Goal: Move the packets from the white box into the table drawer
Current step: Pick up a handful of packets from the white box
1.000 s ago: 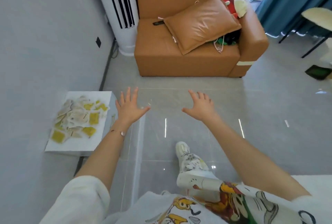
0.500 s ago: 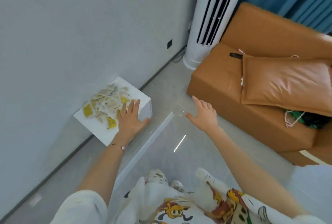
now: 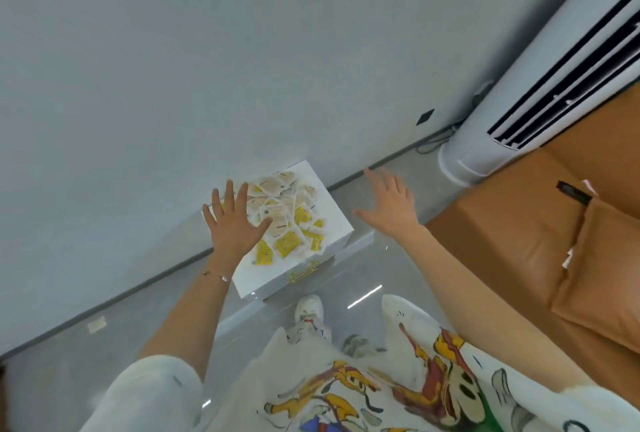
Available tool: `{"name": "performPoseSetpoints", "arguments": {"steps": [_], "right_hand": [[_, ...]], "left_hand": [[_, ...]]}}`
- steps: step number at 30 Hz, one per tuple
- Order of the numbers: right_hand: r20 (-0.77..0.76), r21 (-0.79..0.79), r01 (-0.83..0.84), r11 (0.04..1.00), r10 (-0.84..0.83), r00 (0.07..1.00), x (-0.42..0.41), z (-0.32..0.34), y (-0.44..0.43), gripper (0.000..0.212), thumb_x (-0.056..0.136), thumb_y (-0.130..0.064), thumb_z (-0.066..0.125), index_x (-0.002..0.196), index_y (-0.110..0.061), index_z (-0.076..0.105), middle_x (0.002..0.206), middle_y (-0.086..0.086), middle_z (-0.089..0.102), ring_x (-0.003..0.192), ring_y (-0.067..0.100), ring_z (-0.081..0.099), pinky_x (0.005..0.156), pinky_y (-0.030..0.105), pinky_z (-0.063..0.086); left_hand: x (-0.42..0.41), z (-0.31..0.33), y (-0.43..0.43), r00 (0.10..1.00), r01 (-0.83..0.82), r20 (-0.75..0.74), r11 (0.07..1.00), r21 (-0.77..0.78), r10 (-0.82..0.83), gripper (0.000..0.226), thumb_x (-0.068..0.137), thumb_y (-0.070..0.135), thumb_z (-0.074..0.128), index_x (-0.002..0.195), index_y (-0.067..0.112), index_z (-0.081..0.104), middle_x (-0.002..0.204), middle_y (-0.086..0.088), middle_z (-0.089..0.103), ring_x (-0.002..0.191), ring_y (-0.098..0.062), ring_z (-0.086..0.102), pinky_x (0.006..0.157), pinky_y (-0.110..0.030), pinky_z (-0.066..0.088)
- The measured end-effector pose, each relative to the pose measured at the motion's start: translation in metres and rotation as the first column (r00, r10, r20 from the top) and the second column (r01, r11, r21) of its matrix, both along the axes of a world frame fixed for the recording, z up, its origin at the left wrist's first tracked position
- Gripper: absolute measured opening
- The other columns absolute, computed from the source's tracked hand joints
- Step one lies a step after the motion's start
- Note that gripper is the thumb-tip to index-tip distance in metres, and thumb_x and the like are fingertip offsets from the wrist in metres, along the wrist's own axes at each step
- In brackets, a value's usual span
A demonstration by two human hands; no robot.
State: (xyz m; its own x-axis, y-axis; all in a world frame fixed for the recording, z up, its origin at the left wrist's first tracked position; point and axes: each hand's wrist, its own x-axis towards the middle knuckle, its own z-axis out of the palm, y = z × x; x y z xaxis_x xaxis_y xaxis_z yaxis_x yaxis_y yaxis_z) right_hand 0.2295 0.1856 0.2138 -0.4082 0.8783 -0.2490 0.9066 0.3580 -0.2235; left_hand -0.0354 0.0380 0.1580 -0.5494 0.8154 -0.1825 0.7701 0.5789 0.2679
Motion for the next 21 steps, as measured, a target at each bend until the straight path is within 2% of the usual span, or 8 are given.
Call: {"name": "performPoseSetpoints", "arguments": {"steps": [5,12,16,21], "right_hand": [[0.030,-0.103,-0.027,0.994,0.030,0.999,-0.042,-0.017,0.036,0.091,0.082,-0.055,0.061,0.152,-0.034,0.007,0.161,0.005,0.002,0.148,0.030,0.006,0.118,0.049,0.014],[0.090,-0.266,-0.073,0.961,0.100,0.991,-0.086,-0.072,0.064,0.087,0.084,-0.055,0.059,0.152,-0.029,0.012,0.160,0.008,0.012,0.146,0.031,0.012,0.116,0.049,0.020],[0.109,-0.363,-0.087,0.928,0.135,0.985,-0.105,-0.120,0.081,0.081,0.089,-0.049,0.056,0.153,-0.026,0.011,0.158,0.007,0.017,0.145,0.031,0.016,0.114,0.049,0.024],[0.102,-0.438,-0.071,0.896,0.128,0.987,-0.126,-0.212,0.107,0.078,0.090,-0.048,0.056,0.153,-0.029,0.013,0.157,0.005,0.020,0.142,0.031,0.022,0.111,0.048,0.026]], "left_hand": [[-0.026,-0.011,0.008,0.994,-0.089,0.056,0.995,-0.039,0.091,0.093,0.081,0.067,0.056,0.154,0.027,0.013,0.162,-0.004,-0.005,0.148,-0.032,-0.009,0.116,-0.054,-0.003],[-0.039,-0.058,0.003,0.954,-0.242,0.133,0.951,-0.193,0.270,0.094,0.082,0.066,0.055,0.154,0.027,0.009,0.162,-0.005,-0.007,0.147,-0.033,-0.008,0.117,-0.053,-0.001],[-0.028,-0.103,0.007,0.887,-0.359,0.205,0.898,-0.254,0.413,0.092,0.083,0.064,0.056,0.153,0.029,0.008,0.162,-0.002,-0.002,0.148,-0.032,-0.003,0.118,-0.052,0.003],[-0.025,-0.195,0.026,0.828,-0.401,0.267,0.854,-0.332,0.493,0.091,0.083,0.060,0.059,0.153,0.029,0.011,0.162,0.001,0.000,0.148,-0.030,0.002,0.117,-0.053,0.009]]}}
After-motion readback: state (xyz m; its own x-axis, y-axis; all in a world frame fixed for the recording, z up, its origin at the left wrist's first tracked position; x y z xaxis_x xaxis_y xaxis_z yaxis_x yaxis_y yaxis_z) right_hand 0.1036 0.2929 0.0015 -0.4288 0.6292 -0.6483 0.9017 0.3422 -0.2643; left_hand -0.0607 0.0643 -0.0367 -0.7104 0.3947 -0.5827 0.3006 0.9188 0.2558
